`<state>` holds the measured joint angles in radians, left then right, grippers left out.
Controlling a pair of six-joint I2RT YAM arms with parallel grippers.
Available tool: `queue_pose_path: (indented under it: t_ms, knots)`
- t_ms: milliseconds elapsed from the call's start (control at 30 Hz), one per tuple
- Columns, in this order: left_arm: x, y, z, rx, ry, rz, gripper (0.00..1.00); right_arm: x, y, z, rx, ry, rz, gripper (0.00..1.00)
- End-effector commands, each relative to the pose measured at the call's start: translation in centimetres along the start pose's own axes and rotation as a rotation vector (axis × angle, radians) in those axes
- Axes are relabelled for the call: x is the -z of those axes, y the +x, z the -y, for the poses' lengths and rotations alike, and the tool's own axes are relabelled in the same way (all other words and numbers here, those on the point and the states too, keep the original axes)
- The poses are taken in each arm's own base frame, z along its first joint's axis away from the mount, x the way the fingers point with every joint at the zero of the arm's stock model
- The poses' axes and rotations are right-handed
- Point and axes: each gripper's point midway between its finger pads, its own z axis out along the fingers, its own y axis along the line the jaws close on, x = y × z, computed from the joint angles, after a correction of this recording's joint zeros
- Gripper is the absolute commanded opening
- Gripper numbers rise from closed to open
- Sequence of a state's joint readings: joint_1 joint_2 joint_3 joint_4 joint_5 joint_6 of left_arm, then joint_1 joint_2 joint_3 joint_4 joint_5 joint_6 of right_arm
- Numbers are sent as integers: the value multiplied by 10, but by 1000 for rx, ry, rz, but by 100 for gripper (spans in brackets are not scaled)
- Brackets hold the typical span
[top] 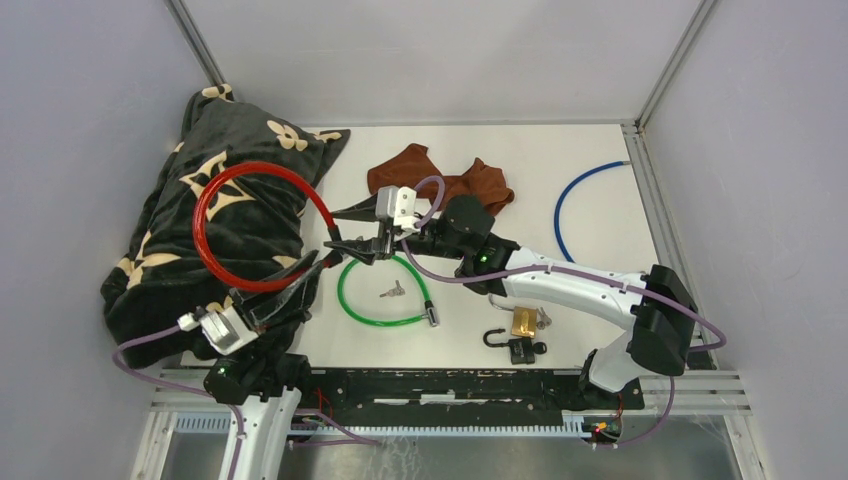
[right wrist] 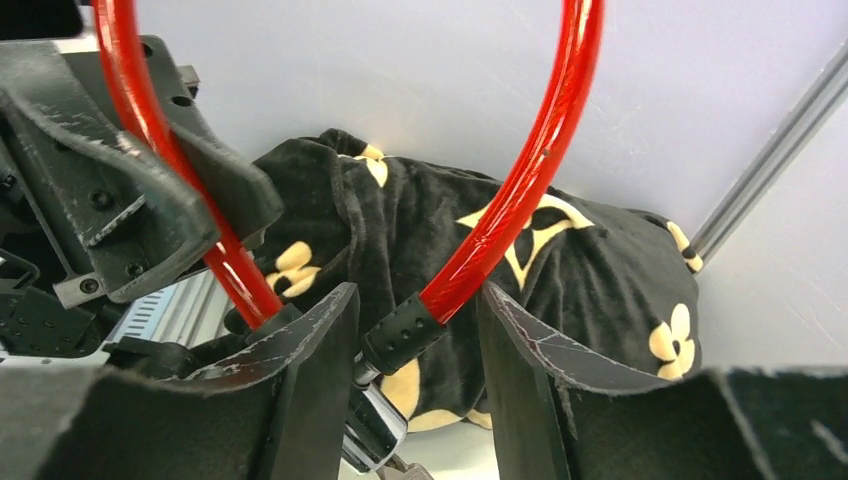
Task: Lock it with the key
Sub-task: Lock the lock.
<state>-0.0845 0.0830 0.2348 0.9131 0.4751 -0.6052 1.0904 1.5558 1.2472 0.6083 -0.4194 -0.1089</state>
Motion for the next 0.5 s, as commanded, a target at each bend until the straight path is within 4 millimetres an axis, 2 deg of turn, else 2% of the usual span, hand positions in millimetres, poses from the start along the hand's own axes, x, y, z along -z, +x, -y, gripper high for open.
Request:
queue_pose_path:
  t_ms: [0, 100, 233, 333, 467]
  knots:
    - [-3, -28, 42, -343, 242, 50, 2, 2, -34, -18, -4, -80, 66, 54]
    - [0, -21, 54, -455, 335, 12, 2, 4, -29, -18, -13, -72, 54, 55]
    - [0, -6, 51, -566, 387, -103, 2, 13, -13, -19, -31, -50, 14, 56]
    - [4, 12, 42, -599, 397, -229, 2, 22, -1, -15, -44, -18, -25, 60]
    - [24, 46, 35, -582, 454, -417, 2, 36, 5, -8, -50, 35, -46, 68]
